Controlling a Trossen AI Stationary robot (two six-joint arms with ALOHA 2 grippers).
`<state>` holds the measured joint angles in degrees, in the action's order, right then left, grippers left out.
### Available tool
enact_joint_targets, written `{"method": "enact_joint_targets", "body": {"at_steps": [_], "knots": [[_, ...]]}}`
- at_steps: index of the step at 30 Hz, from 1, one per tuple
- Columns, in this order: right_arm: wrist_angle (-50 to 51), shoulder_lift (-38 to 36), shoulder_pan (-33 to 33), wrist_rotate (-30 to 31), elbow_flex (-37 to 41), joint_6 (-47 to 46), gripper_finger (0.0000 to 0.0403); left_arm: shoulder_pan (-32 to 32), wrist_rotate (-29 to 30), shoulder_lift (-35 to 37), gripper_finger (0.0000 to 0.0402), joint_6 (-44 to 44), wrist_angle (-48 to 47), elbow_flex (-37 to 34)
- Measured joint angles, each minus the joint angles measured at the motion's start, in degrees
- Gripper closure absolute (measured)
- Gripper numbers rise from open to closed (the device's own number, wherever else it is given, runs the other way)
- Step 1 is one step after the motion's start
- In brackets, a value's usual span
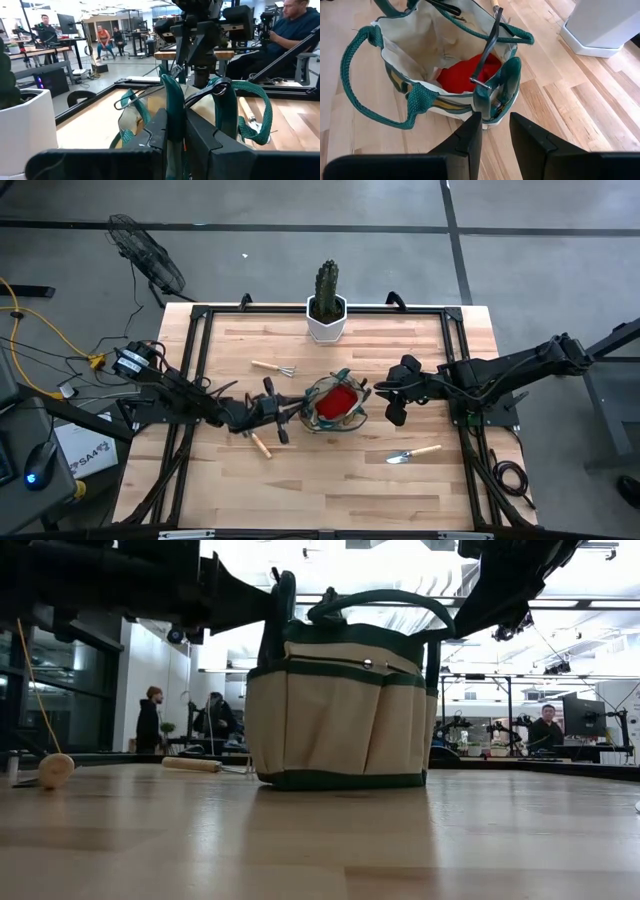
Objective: Pick & Place Garden tools in Gardening bag
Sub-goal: Put the green shears into the brown gardening bag
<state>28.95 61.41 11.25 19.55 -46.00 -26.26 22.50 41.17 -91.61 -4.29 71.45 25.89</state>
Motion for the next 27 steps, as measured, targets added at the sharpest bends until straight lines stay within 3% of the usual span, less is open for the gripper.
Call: {"method": "enact_joint_targets", "body": {"at_steps": [4,12,18,27], "knots": [[0.1,0.0,0.0,0.0,0.0,0.0,0.0311,0.0,-0.1,0.0,0.0364,0.4,-1.2,0.0],[0.4,0.0,0.0,0.0,0.0,-0.3,0.0311,0.0,-1.9,0.0,0.0301,1.6,-2.2,0.0],[0.5,0.0,0.0,0.0,0.0,-0.3,0.0311,0.0,-2.8,0.0,0.0295,1.6,-2.4,0.0],[0.8,0.0,0.0,0.0,0.0,-0.5,0.0311,0.0,0.8,0.0,0.0293,1.1,-1.7,0.0]]}}
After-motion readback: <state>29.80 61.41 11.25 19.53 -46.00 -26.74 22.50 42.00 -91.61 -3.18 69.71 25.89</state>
